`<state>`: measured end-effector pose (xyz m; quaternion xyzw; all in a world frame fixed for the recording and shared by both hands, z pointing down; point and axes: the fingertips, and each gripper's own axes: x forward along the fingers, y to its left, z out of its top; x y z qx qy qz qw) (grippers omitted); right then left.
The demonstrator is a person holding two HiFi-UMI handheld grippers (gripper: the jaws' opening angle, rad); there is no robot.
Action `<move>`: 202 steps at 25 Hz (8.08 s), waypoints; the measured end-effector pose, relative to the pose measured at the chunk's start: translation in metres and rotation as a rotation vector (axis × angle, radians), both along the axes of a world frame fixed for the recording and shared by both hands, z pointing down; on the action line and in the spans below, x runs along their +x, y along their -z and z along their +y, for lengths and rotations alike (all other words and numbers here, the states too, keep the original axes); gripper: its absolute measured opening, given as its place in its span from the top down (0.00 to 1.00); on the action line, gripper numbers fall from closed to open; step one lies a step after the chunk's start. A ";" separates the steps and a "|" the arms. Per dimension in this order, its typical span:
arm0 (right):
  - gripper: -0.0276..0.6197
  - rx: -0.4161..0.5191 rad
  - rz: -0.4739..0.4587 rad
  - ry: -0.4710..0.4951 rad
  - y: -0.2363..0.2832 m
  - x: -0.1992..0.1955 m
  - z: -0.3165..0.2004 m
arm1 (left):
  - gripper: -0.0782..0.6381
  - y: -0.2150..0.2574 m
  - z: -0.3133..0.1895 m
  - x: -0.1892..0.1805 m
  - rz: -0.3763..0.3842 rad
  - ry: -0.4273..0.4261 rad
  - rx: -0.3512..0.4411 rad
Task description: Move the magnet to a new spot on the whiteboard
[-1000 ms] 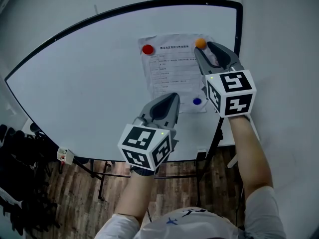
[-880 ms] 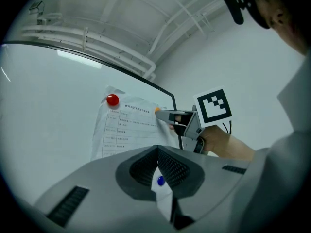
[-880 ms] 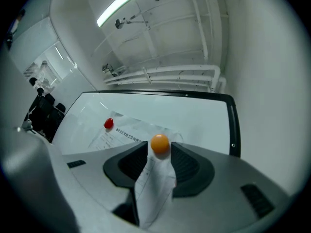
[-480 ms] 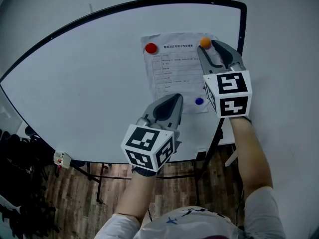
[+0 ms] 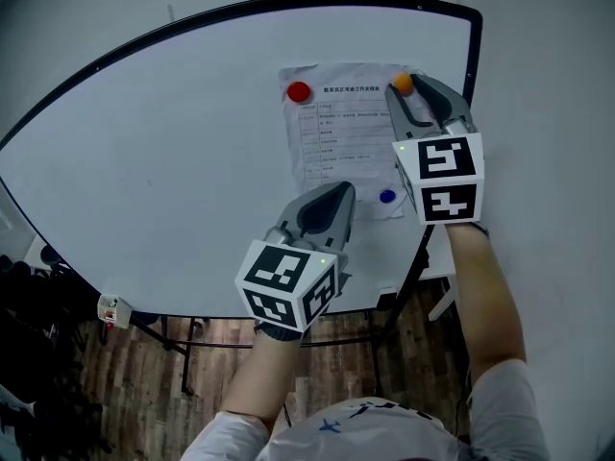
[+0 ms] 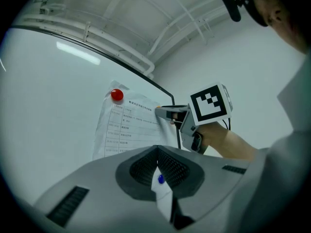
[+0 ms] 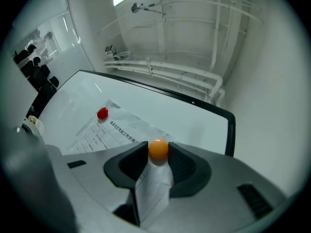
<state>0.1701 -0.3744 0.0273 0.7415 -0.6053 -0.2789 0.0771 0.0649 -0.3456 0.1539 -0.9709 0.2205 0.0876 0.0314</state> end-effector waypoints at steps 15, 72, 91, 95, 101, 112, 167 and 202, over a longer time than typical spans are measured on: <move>0.76 0.064 -0.029 0.072 0.004 0.003 0.022 | 0.88 -0.007 0.005 0.004 -0.010 0.016 -0.011; 0.76 -0.232 -0.402 0.635 -0.274 -0.041 0.223 | 0.88 -0.146 0.192 -0.012 0.044 0.346 -0.096; 0.76 -0.291 -0.415 0.623 -0.307 -0.075 0.171 | 0.88 -0.169 0.152 -0.041 0.091 0.362 -0.151; 0.76 -0.301 -0.417 0.593 -0.317 -0.081 0.146 | 0.88 -0.175 0.131 -0.051 0.081 0.370 -0.149; 0.76 -0.314 -0.391 0.548 -0.330 -0.098 0.103 | 0.88 -0.185 0.092 -0.067 0.067 0.356 -0.162; 0.76 -0.307 -0.372 0.387 -0.351 -0.111 0.032 | 0.88 -0.204 0.021 -0.088 0.055 0.293 -0.183; 0.80 -0.310 -0.493 0.306 -0.378 -0.103 0.034 | 0.88 -0.249 0.011 -0.077 0.004 0.231 -0.263; 0.93 -0.448 -0.512 0.652 -0.393 -0.098 0.260 | 0.88 -0.250 0.237 -0.033 -0.023 0.389 -0.287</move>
